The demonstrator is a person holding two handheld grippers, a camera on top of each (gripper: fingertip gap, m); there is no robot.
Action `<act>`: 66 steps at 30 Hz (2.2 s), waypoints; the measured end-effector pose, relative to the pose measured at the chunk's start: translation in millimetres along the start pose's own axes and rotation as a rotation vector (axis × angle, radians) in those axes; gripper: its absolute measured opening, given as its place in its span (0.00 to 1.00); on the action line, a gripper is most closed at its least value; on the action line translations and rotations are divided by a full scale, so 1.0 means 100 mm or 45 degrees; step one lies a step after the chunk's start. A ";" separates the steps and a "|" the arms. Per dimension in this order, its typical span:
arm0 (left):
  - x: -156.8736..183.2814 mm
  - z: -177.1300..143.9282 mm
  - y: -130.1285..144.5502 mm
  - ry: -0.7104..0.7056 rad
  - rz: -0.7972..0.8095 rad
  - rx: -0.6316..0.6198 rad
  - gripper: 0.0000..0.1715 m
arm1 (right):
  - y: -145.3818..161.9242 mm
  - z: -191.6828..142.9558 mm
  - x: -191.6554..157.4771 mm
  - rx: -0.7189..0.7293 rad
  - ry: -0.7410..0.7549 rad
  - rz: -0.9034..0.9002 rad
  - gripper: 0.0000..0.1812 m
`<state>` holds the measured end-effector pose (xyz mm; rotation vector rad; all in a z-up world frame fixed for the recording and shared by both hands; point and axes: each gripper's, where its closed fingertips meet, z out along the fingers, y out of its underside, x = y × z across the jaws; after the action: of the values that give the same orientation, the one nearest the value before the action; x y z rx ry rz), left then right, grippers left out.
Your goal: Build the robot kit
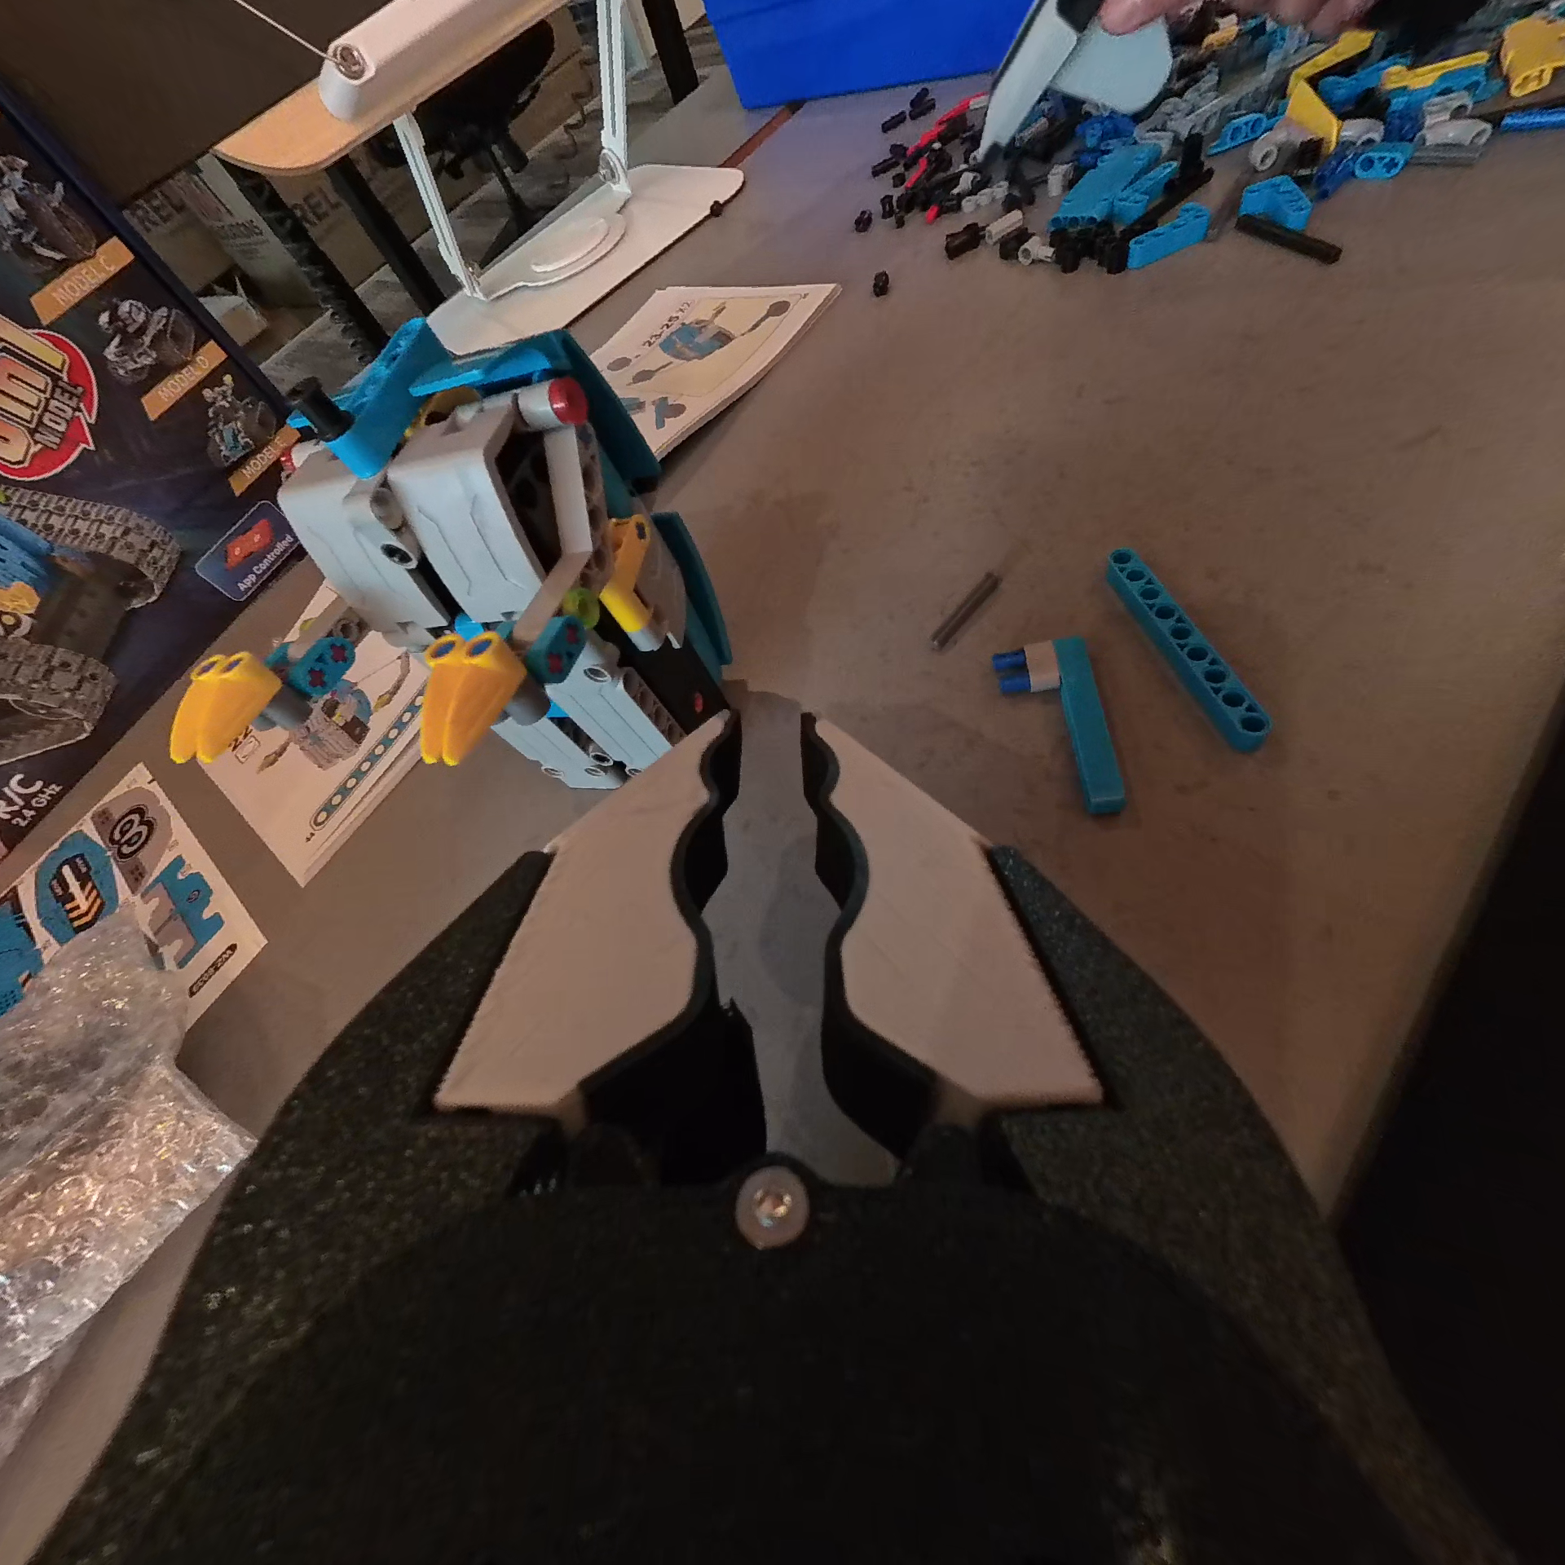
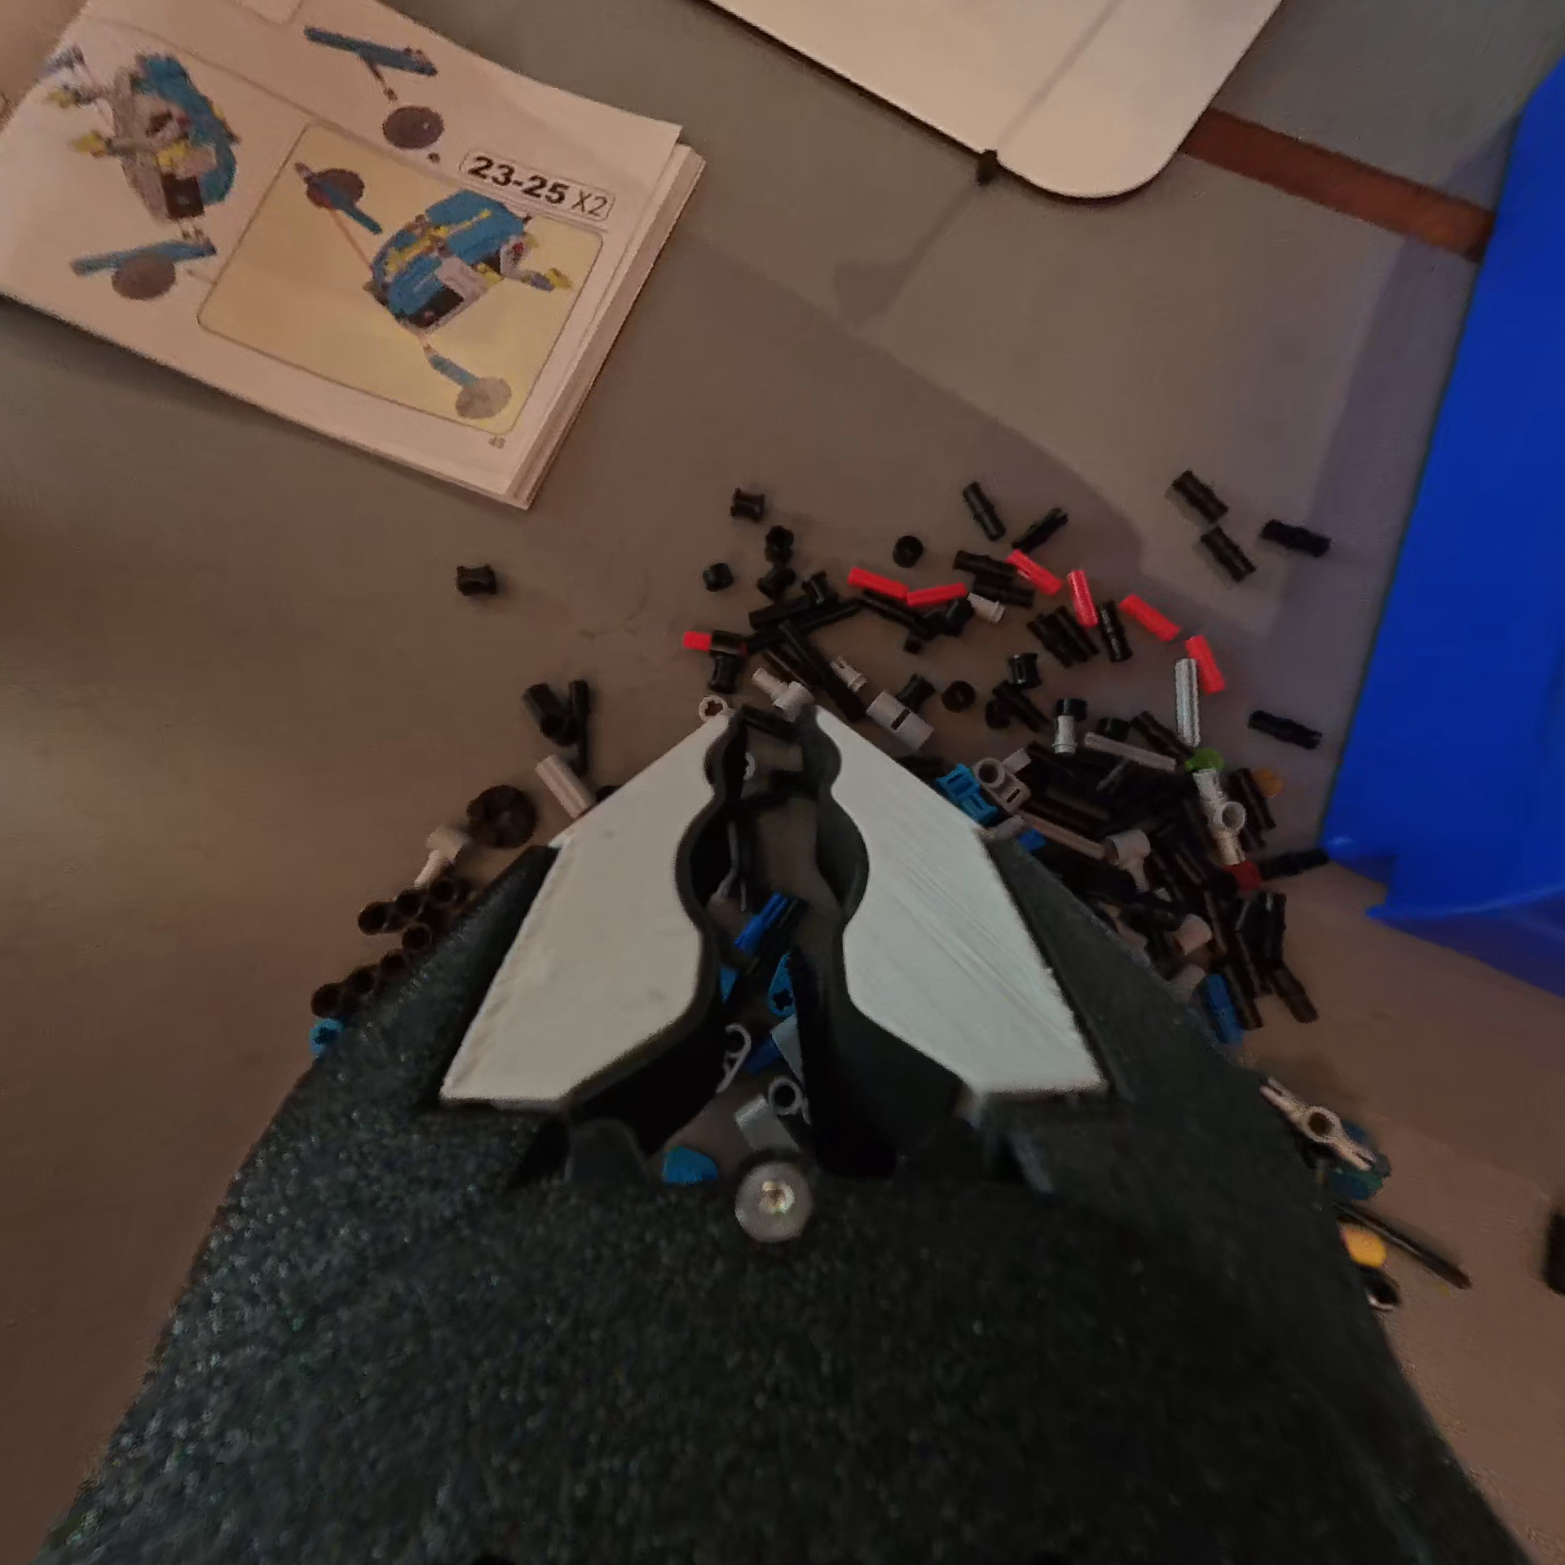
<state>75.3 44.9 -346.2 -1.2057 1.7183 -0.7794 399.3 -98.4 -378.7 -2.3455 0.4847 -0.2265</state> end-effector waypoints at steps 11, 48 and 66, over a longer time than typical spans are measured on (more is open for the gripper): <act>0.00 0.00 0.00 0.001 0.000 -0.001 0.08 | 0.06 0.09 -0.04 -0.063 -0.028 0.029 0.05; -0.01 0.00 0.01 -0.004 -0.005 -0.006 0.08 | 0.12 -0.39 -2.42 0.100 -0.858 -0.771 0.08; 0.00 0.01 0.01 0.006 -0.002 -0.011 0.08 | -0.04 0.07 0.20 -0.054 -0.167 -0.307 0.14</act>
<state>75.4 45.2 -347.5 -1.2119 1.7260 -0.7770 420.5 -99.2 -380.6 -2.4397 0.1440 -0.1738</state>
